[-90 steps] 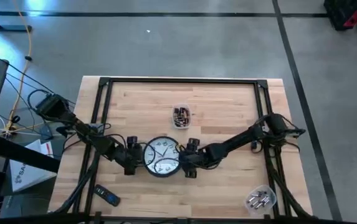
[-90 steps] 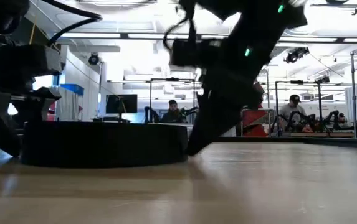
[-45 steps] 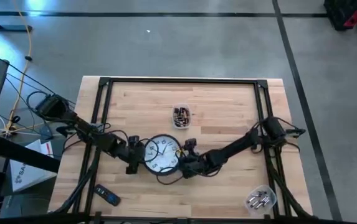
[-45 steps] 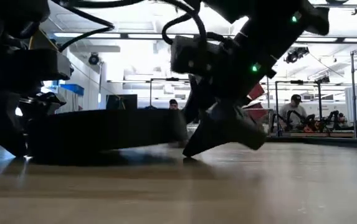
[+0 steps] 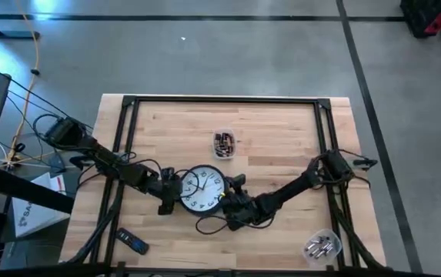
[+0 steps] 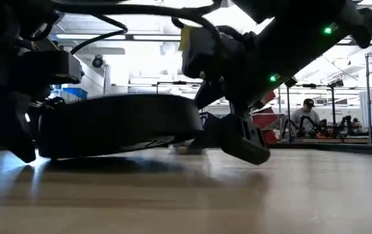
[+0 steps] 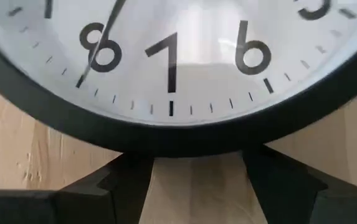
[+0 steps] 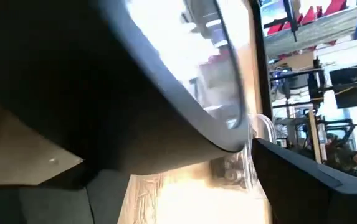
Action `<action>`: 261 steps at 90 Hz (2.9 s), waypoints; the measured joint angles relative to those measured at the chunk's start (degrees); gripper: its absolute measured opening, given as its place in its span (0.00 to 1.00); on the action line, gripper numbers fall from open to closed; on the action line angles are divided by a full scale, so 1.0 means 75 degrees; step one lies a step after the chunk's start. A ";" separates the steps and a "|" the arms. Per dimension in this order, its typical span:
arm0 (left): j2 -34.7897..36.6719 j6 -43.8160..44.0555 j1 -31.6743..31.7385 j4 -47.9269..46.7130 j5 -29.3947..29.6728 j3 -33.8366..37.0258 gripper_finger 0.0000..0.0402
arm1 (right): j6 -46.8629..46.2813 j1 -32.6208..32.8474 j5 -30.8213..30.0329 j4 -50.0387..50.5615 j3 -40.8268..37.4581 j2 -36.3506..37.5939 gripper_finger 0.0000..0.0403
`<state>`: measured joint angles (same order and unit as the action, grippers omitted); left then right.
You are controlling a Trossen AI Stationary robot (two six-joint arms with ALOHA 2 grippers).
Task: Insert battery
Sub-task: Insert the black battery into the black clock
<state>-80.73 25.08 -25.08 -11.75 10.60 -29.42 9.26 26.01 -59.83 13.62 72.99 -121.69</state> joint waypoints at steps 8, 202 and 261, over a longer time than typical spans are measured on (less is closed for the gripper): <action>0.0003 0.0068 0.0000 -0.0002 -0.0065 -0.0002 0.58 | 0.0043 0.0019 -0.0384 0.0040 0.0000 0.0000 0.73; 0.1236 0.3936 -0.4072 -0.5492 0.4134 -0.1978 0.58 | -0.8282 -0.2221 0.7246 -0.0562 0.1113 0.1440 0.33; -0.1783 0.6463 -0.4937 -0.4159 0.3926 -0.1540 0.58 | -0.8155 -0.2685 0.7182 -0.1319 0.1108 0.0715 0.49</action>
<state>-94.10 73.55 -62.11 -42.94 40.05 -40.97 -51.91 5.87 -5.96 3.73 81.30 -116.33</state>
